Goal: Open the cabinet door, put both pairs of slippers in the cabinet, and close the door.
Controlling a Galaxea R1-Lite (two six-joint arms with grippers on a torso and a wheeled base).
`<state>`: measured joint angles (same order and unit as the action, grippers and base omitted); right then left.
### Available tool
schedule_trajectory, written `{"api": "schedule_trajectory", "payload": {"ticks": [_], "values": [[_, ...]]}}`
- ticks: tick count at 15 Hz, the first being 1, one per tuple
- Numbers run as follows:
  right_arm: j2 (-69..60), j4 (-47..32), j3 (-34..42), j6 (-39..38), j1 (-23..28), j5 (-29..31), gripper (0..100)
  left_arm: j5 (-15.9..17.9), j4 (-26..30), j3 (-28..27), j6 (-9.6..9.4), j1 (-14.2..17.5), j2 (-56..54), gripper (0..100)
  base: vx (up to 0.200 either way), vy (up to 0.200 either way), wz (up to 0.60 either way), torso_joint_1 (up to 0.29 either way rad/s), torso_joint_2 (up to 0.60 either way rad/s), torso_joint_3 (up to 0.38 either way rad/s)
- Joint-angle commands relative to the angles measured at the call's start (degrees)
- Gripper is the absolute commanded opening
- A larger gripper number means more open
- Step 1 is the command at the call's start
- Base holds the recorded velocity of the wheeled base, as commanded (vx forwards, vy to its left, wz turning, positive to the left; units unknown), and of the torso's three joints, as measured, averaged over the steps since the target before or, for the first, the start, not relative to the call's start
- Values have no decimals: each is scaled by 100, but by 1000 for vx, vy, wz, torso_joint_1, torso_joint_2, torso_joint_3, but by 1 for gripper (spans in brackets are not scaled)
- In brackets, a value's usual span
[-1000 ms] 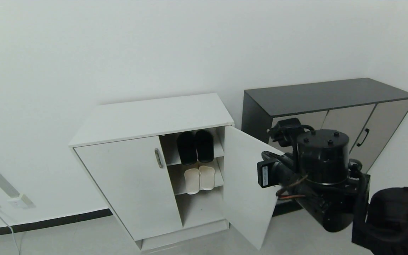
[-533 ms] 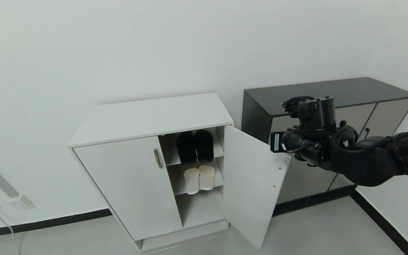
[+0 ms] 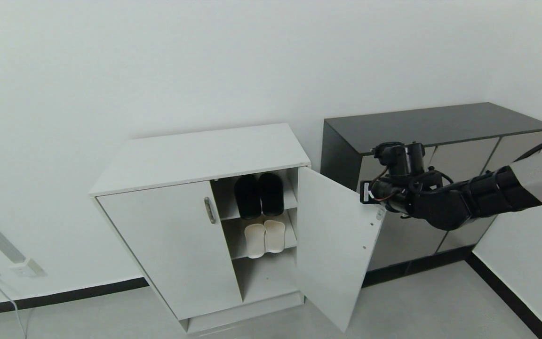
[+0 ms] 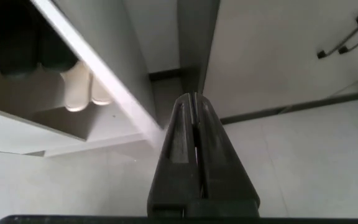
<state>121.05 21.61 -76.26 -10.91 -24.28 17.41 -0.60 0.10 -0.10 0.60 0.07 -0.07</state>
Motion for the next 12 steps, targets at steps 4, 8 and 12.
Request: {"api": "schedule_trajectory", "payload": {"ticks": [4, 8, 12], "values": [[112, 1, 85, 10, -6, 17, 0, -2, -1, 1, 2, 1, 7, 0, 0, 0, 0, 0, 0, 0], [-389, 10, 648, 28, -419, 17, 0, -2, -1, 1, 2, 1, 7, 0, 0, 0, 0, 0, 0, 0], [-1189, 62, 1465, 19, -1307, 52, 0, -2, -1, 1, 2, 1, 7, 0, 0, 0, 0, 0, 0, 0]]}}
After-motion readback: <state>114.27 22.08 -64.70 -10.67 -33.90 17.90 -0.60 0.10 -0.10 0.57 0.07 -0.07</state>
